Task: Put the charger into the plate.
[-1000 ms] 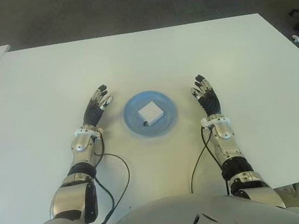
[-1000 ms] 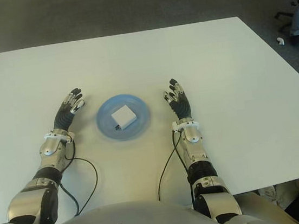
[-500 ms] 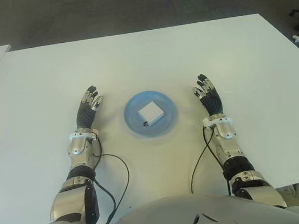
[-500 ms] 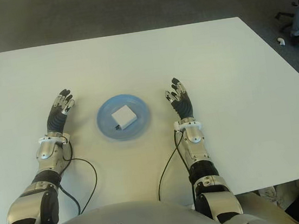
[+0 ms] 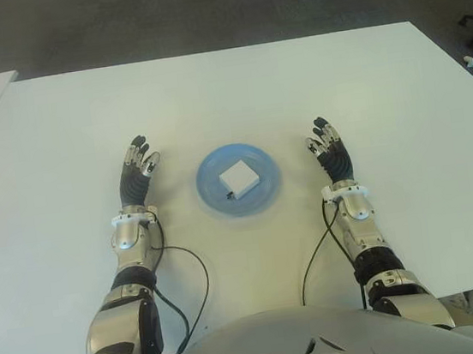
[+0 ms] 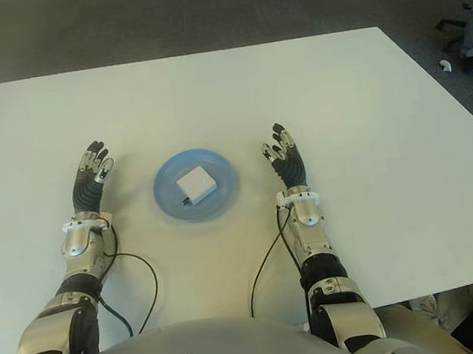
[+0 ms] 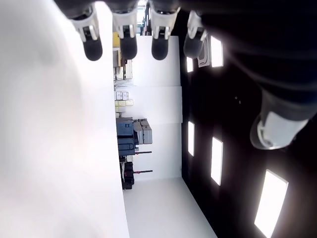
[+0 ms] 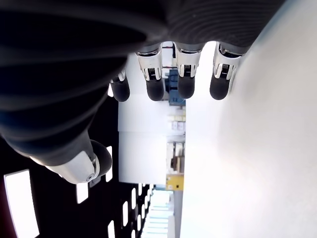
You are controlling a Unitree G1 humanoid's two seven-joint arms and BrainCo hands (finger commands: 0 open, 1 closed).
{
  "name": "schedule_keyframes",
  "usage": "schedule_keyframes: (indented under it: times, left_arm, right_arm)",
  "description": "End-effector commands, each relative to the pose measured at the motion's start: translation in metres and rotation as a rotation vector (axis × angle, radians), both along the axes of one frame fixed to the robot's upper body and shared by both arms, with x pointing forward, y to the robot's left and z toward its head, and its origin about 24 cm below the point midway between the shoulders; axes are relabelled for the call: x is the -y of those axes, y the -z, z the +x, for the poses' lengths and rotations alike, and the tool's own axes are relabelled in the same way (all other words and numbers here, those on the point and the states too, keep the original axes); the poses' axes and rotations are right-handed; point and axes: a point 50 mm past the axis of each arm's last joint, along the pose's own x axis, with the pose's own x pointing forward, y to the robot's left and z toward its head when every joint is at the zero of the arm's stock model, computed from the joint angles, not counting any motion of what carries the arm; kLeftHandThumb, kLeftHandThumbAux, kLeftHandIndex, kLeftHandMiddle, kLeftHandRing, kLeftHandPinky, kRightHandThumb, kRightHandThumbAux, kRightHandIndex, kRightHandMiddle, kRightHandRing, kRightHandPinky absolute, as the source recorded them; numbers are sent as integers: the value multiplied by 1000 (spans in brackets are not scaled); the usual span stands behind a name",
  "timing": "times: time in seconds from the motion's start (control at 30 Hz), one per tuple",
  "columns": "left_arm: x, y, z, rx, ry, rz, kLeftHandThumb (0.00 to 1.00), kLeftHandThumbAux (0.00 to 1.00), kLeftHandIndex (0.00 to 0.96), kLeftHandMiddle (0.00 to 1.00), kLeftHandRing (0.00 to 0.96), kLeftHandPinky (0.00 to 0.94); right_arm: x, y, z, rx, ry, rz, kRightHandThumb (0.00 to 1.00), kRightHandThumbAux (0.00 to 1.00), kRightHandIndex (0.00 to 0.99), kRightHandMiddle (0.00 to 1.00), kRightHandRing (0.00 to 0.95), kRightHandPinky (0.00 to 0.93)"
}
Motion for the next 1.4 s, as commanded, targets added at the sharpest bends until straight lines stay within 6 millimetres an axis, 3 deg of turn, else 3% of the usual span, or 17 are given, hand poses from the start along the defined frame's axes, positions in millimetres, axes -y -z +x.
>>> schedule_keyframes:
  times: [0.03, 0.5, 0.73, 1.4]
  left_arm:
    - [6, 15, -11, -70, 2, -11, 125, 483, 0, 0, 0, 0]
    - [11, 23, -16, -166, 121, -14, 112, 483, 0, 0, 0, 0]
    - [10, 32, -14, -283, 161, -33, 146, 507, 0, 0, 0, 8]
    - [14, 36, -11, -388, 183, -85, 227, 587, 0, 0, 0, 51]
  right_arm:
    - [1, 12, -8, -66, 5, -10, 152, 613, 0, 0, 2, 49]
    - [1, 14, -9, -108, -16, -27, 155, 635, 0, 0, 7, 57]
    - [1, 15, -9, -136, -37, -37, 175, 640, 0, 3, 13, 62]
    - [0, 13, -11, -188, -49, -34, 168, 693, 0, 0, 13, 56]
